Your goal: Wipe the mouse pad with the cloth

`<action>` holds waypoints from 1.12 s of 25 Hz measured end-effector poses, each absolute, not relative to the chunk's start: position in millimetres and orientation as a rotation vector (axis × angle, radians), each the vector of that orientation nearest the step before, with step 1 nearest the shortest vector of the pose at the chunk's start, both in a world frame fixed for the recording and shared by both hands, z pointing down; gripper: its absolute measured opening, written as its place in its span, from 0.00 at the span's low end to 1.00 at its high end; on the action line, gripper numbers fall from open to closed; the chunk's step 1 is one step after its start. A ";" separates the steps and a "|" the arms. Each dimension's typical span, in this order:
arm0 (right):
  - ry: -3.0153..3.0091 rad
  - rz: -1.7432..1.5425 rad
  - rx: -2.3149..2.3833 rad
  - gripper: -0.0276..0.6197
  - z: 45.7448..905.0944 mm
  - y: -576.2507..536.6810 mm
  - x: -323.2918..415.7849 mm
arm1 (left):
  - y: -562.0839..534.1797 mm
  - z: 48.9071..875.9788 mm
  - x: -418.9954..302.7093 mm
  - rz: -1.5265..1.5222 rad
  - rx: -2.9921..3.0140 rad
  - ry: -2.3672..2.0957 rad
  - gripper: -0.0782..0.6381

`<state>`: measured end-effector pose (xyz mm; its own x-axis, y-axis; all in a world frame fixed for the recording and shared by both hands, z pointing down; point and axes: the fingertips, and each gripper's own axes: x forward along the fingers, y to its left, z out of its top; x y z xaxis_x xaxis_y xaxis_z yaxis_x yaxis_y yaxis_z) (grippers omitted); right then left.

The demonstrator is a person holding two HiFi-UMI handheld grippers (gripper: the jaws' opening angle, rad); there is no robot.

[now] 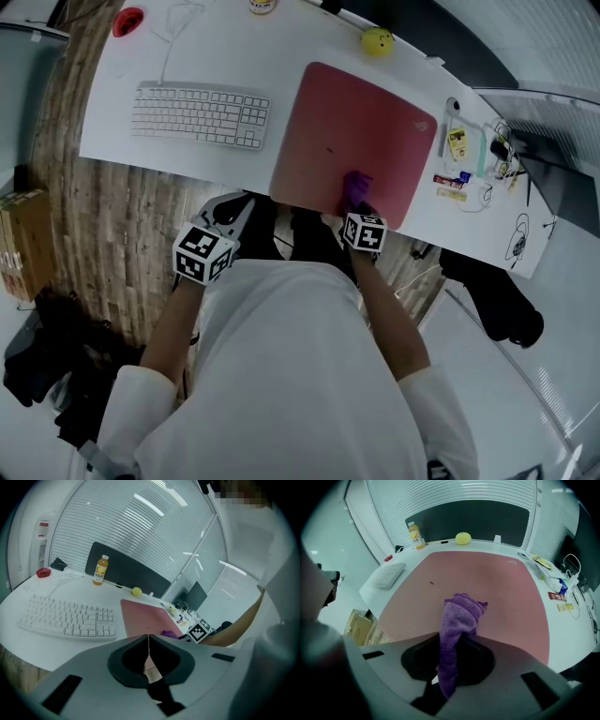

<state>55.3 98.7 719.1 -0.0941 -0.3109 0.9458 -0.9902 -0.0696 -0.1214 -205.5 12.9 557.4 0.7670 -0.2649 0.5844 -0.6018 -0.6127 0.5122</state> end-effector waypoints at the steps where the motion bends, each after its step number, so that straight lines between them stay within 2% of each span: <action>1: -1.494 1.195 1.436 0.16 718.8 96.5 48.1 | 13.2 557.8 -207.9 0.597 2.230 -0.647 0.14; 28: -1.822 1.172 1.019 0.16 717.1 42.8 -130.4 | -6.2 568.1 -269.9 0.562 2.156 -0.774 0.14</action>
<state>-130.4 42.8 717.1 -0.4194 -0.2286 0.8786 -0.8943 0.2702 -0.3566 -269.9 -6.2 568.1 0.7191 -0.3444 0.6036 -0.6805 -0.5249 0.5113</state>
